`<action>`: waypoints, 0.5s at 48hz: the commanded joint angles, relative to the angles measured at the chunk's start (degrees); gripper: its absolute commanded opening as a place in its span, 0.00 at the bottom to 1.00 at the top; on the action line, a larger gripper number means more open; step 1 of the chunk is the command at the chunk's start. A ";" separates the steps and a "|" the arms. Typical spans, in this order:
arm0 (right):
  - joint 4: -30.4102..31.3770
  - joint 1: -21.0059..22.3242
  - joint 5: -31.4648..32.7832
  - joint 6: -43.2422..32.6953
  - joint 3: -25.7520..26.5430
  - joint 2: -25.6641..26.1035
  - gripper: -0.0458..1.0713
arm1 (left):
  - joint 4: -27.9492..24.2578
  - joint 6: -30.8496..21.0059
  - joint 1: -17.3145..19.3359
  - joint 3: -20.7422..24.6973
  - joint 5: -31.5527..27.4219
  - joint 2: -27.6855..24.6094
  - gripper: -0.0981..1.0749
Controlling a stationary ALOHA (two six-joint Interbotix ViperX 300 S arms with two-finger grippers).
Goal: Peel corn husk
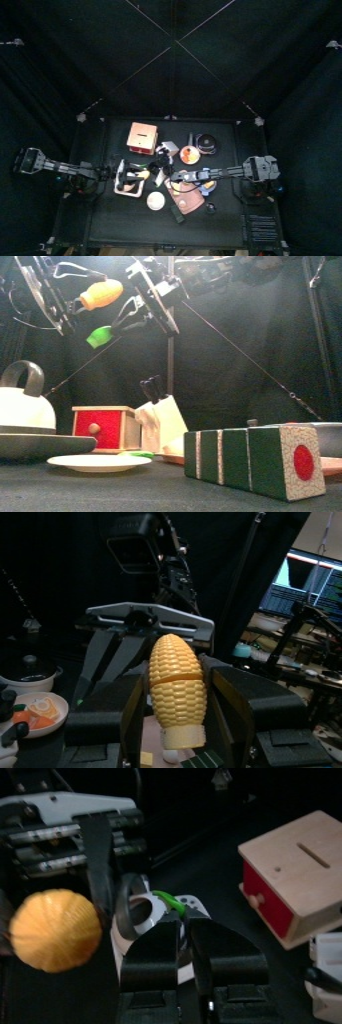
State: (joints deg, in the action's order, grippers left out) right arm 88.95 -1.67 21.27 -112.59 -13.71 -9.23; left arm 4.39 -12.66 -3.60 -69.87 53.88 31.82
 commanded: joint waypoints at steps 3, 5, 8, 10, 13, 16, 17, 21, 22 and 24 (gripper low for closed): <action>-0.97 -0.70 1.49 -0.09 -2.90 4.48 0.27 | -0.26 0.18 0.44 0.00 -0.35 1.67 0.60; -1.05 -1.14 2.55 -0.09 -3.78 5.01 0.27 | -0.26 0.18 0.53 -0.18 -1.05 2.11 0.60; -1.05 -2.02 4.39 0.00 -4.75 5.45 0.27 | -0.26 0.26 0.88 -0.18 -2.11 2.64 0.60; -0.97 -2.55 5.27 0.09 -5.36 5.71 0.27 | -0.26 0.26 0.97 -0.18 -2.72 2.90 0.60; -0.79 -3.25 6.42 0.09 -6.24 5.89 0.27 | -0.18 0.35 1.23 -0.18 -3.34 3.16 0.60; -0.97 -3.96 7.65 0.09 -6.94 5.71 0.27 | -0.35 0.35 1.49 -0.18 -3.78 3.16 0.60; -1.05 -3.96 8.09 0.09 -6.86 5.71 0.27 | -0.44 0.35 1.58 -0.26 -3.96 3.16 0.60; -1.49 -4.04 8.79 0.09 -6.77 5.71 0.27 | -1.23 0.35 1.58 -0.35 -4.92 3.16 0.60; -1.67 -4.04 8.79 0.18 -6.86 5.71 0.27 | -1.58 0.35 1.58 -0.35 -5.27 3.16 0.60; -2.11 -4.04 8.79 0.70 -6.94 5.27 0.27 | -2.55 0.35 1.58 -0.18 -6.33 3.16 0.60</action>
State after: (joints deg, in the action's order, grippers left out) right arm 87.36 -5.71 29.71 -112.50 -21.18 -5.71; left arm 3.34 -12.39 -2.20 -70.84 48.52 34.89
